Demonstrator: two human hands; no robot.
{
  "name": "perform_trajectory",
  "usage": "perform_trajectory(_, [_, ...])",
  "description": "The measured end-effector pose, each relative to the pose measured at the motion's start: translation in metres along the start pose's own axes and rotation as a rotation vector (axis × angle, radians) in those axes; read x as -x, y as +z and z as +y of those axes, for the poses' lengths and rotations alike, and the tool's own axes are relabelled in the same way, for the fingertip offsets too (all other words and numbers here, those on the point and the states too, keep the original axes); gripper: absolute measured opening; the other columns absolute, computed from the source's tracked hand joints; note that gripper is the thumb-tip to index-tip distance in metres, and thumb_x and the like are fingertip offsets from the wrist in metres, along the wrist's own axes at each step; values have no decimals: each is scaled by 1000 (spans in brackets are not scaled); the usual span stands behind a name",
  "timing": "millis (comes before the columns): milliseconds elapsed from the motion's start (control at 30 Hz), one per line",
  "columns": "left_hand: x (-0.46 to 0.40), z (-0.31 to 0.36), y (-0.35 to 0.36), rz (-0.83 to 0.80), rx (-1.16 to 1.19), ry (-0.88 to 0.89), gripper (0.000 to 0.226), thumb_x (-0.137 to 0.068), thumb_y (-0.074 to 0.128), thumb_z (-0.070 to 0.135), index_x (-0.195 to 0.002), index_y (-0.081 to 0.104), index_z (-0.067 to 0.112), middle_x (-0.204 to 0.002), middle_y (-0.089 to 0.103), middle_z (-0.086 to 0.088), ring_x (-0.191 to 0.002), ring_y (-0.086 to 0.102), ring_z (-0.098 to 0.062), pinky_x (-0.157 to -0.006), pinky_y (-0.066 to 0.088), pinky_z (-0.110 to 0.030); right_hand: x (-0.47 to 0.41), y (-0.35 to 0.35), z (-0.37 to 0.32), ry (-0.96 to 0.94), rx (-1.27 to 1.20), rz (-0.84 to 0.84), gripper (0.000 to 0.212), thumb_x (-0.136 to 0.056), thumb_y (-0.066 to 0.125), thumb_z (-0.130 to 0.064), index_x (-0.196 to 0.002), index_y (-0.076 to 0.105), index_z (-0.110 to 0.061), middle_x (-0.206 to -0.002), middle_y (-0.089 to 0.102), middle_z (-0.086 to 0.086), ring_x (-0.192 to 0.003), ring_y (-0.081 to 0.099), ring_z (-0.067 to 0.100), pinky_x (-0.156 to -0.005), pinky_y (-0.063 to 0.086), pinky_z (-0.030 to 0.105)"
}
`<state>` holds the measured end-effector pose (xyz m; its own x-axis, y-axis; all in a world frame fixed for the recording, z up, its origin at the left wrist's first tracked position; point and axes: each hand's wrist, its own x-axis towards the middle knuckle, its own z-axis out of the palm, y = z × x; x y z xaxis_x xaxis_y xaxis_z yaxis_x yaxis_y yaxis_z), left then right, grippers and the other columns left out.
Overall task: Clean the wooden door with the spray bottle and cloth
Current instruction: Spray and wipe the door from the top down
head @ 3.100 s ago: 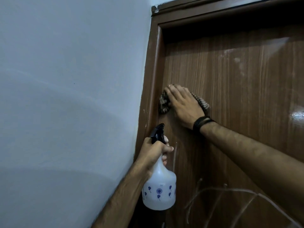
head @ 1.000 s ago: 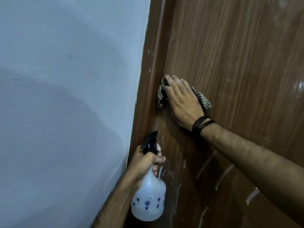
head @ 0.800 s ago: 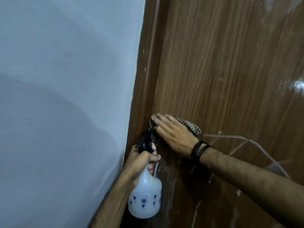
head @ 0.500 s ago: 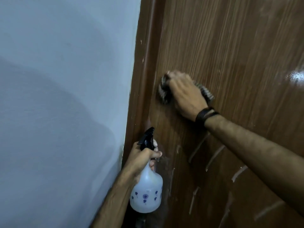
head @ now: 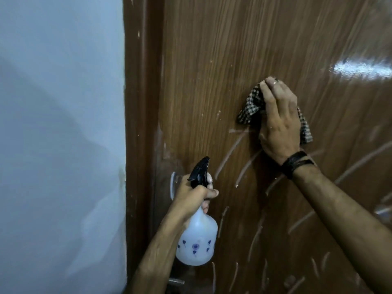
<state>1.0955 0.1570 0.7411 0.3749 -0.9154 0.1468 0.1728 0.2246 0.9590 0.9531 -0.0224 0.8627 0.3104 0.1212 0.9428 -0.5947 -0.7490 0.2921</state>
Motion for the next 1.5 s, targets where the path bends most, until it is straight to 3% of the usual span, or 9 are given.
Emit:
perform_trajectory(133, [-6,-11,20,-1,15,-37,34,-85,57,-15,-79,55,18,-71,50,-2,-44,39,-12,-46,34,-26,36,-3,-4,7,-30,-22,61,-90,47,12,-149,40,1,-156,37,18,-146,30,33,-120,26,51])
perform_trajectory(367, [-8,-14,40,-2,-51,47,30,-85,58,-15,-88,57,14,-75,53,-3,-44,40,-11,-46,35,-26,24,2,-7,42,-50,2,64,-90,51,7,-152,37,-2,-158,36,15,-147,29,31,-121,25,49])
perform_trajectory(533, [-1,-29,40,113,-14,23,30,-86,58,-15,-88,56,15,-74,52,-1,-46,38,-11,-48,34,-27,77,11,-16,-286,37,-202,59,-99,42,-3,-156,28,-5,-162,28,14,-150,24,31,-125,12,43])
perform_trajectory(667, [11,-43,43,161,-51,11,27,-87,57,-14,-94,56,12,-74,51,-3,-48,38,-13,-51,33,-30,126,16,-29,-475,83,-313,54,-103,25,-8,-157,28,-6,-162,30,12,-148,30,30,-123,19,42])
perform_trajectory(767, [18,-48,44,178,-57,5,27,-86,58,-13,-93,57,13,-82,51,-7,-48,39,-14,-51,34,-29,107,16,-29,-430,74,-275,54,-101,29,-7,-155,31,-5,-160,34,13,-147,32,31,-122,18,42])
perform_trajectory(1000, [15,-35,36,160,-42,87,27,-87,57,-15,-95,58,10,-83,53,-7,-48,42,-11,-50,38,-29,10,20,-36,-72,30,-72,65,-94,48,0,-156,28,-6,-161,31,12,-149,27,29,-125,15,42])
perform_trajectory(1233, [4,-27,0,107,-15,94,28,-86,56,-17,-92,57,10,-84,53,-9,-46,39,-13,-50,36,-29,89,45,-78,-389,124,-239,57,-100,34,-10,-157,27,-5,-163,28,13,-150,26,30,-124,18,43])
perform_trajectory(1333, [5,-27,-19,83,-30,85,25,-86,58,-17,-93,59,7,-80,51,-13,-45,39,-14,-49,36,-27,112,44,-85,-396,158,-293,58,-100,37,-10,-157,27,-7,-164,27,10,-151,25,28,-124,20,41])
perform_trajectory(1500, [9,-26,-45,76,-46,70,25,-87,60,-15,-90,58,10,-77,53,-7,-47,41,-13,-47,39,-27,57,43,-85,-48,46,-146,74,-86,59,4,-155,32,-5,-161,29,13,-149,24,31,-125,13,43])
